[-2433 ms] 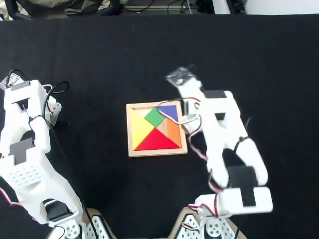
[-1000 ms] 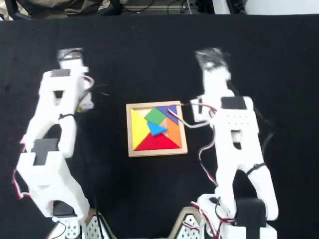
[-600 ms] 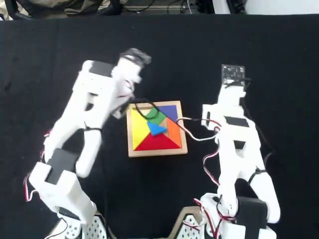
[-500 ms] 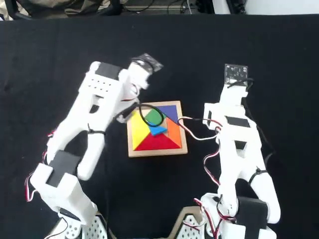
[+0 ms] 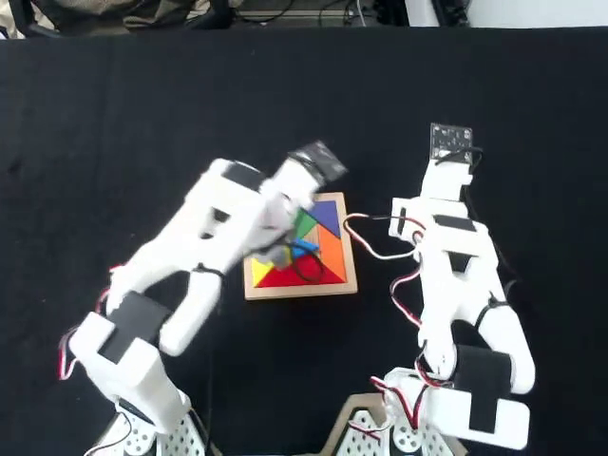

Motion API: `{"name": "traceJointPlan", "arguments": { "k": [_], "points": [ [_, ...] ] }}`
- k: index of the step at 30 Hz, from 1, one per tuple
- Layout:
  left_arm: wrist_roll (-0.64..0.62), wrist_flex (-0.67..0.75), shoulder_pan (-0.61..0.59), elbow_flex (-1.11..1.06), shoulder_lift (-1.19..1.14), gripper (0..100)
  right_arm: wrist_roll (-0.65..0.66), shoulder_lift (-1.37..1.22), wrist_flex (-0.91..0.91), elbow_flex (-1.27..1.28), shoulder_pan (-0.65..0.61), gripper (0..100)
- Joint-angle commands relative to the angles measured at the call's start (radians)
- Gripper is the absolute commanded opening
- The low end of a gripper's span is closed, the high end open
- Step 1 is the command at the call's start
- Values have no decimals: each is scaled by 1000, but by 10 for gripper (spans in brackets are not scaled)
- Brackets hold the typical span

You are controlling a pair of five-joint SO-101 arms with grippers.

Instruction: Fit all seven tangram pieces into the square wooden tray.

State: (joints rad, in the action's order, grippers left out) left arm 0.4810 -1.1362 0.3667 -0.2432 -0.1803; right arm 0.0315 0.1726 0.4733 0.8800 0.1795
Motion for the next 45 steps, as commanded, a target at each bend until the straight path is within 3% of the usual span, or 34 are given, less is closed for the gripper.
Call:
{"name": "traceJointPlan", "arguments": {
  "k": [1, 5, 13, 19, 28, 38, 45],
  "points": [
    [-110, 71, 110, -1, 52, 125, -12, -2, -12, -61, 49, 11],
    [-232, 147, 128, 2, 55, 30, -14, -2, -14, -61, 58, 11],
    [-394, 173, 143, -1, 52, 29, -14, -2, -15, -61, 54, 11],
    [-399, 169, 213, -19, 49, 30, -12, -2, -15, -61, 52, 11],
    [-400, 167, 206, -13, -37, 30, -8, -4, -15, -61, 51, 11],
    [-400, 160, 82, 128, -175, 30, -8, -4, -12, -61, 51, 11],
    [-402, 166, 76, 128, -172, 30, -6, -4, -12, -61, 31, 11]
  ]
}}
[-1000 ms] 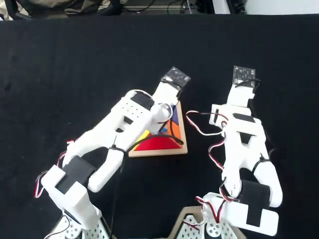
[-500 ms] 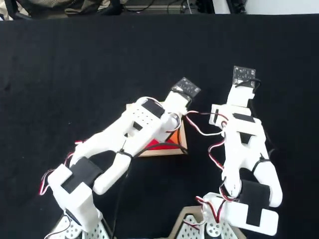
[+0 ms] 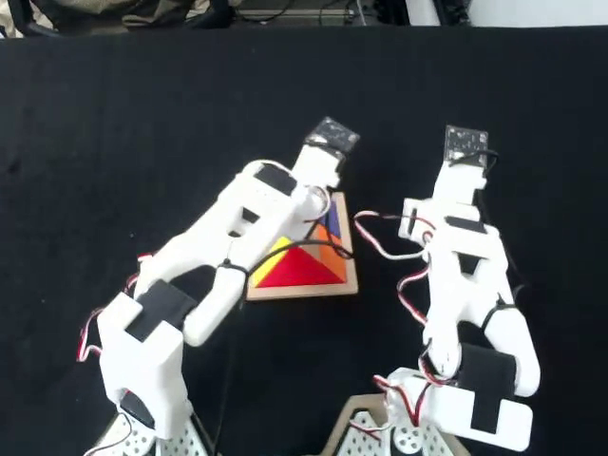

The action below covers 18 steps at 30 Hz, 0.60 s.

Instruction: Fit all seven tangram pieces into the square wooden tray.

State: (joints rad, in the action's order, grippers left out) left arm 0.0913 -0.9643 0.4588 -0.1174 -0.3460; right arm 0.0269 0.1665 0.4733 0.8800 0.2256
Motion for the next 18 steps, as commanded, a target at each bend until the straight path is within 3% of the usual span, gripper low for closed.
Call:
{"name": "traceJointPlan", "arguments": {
  "k": [1, 9, 18],
  "points": [
    [-14, -5, -18, 2, -6, 30, -2, 2, -12, -61, -15, 11],
    [-75, 29, -116, -2, -9, 30, -2, 1, -12, -61, -15, 11],
    [-77, 64, -111, 2, -8, 30, -2, -1, -12, -61, -15, 11]
  ]
}}
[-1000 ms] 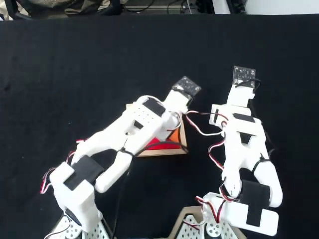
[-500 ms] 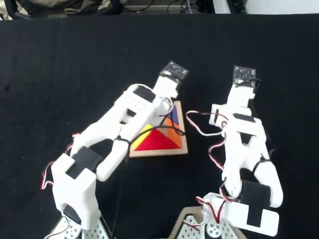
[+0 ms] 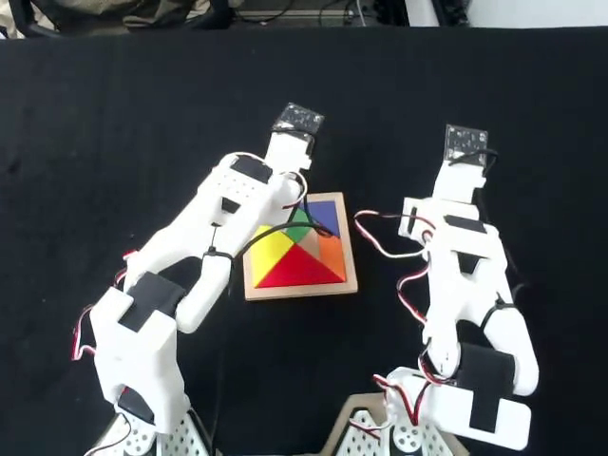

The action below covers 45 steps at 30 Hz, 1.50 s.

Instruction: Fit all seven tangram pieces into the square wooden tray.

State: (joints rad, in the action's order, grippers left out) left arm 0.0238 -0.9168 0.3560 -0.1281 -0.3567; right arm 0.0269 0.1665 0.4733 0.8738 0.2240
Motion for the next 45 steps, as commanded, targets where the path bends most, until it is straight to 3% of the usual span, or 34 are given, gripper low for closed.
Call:
{"name": "traceJointPlan", "arguments": {
  "k": [1, 9, 18, 26, 31, 37, 45],
  "points": [
    [-11, 20, -1, 13, 2, 30, -2, -1, -12, -54, -14, 11],
    [-69, 25, 67, 13, 8, 30, -2, -1, -12, -54, -14, 11],
    [-81, -98, -38, -45, 264, 30, -2, -1, -12, -54, -14, 11],
    [-78, 40, -125, -226, 325, 30, -2, -2, -14, -54, -14, 11],
    [-81, 32, -133, -249, 368, 30, -2, -1, -15, -54, -14, 11],
    [-87, 0, -206, -303, 677, 30, -2, 10, -12, -56, -15, 11],
    [-80, 140, -421, -647, 1171, 30, 0, 185, 5, 12, -38, 11]
  ]
}}
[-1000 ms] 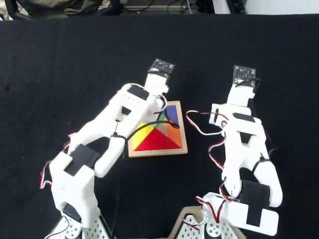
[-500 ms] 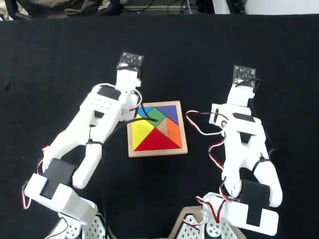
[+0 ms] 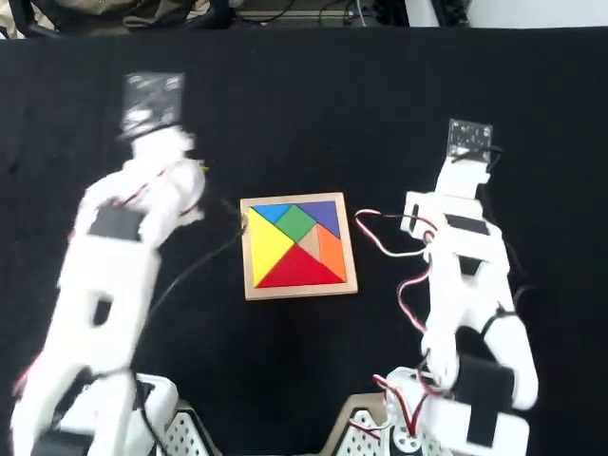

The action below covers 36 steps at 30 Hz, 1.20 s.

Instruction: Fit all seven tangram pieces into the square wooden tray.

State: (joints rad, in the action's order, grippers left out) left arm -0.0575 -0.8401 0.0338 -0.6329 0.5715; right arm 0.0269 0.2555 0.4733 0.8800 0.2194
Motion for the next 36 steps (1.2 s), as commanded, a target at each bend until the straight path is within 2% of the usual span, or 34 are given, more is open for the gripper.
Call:
{"name": "traceJointPlan", "arguments": {
  "k": [1, 8, 11, 14, 21, 24, 28, 30, 32, 36],
  "points": [
    [2, 61, -119, -179, 299, 30, 0, 137, 17, 13, -41, 11],
    [40, -138, -157, -255, 764, 30, 12, 639, 457, -39, -140, 11],
    [78, -141, -153, -312, 928, 30, 124, 874, 565, -18, -192, 11],
    [78, -123, -156, -406, 1025, 30, 198, 1079, 617, 33, -226, 11],
    [78, -61, -159, -682, 1080, 30, 196, 1359, 595, 297, -221, 11],
    [86, -157, -177, -699, 1126, 30, 196, 1442, 592, 387, -218, 12],
    [87, -288, -272, -668, 1263, 30, 195, 1596, 661, 421, -176, 12],
    [89, -247, -317, -682, 1254, 30, 203, 1638, 674, 429, -175, 14],
    [89, -130, -346, -756, 1229, 30, 196, 1618, 652, 461, -175, 48],
    [87, 41, -337, -955, 1247, 30, 195, 1620, 563, 634, -173, 136]
  ]
}}
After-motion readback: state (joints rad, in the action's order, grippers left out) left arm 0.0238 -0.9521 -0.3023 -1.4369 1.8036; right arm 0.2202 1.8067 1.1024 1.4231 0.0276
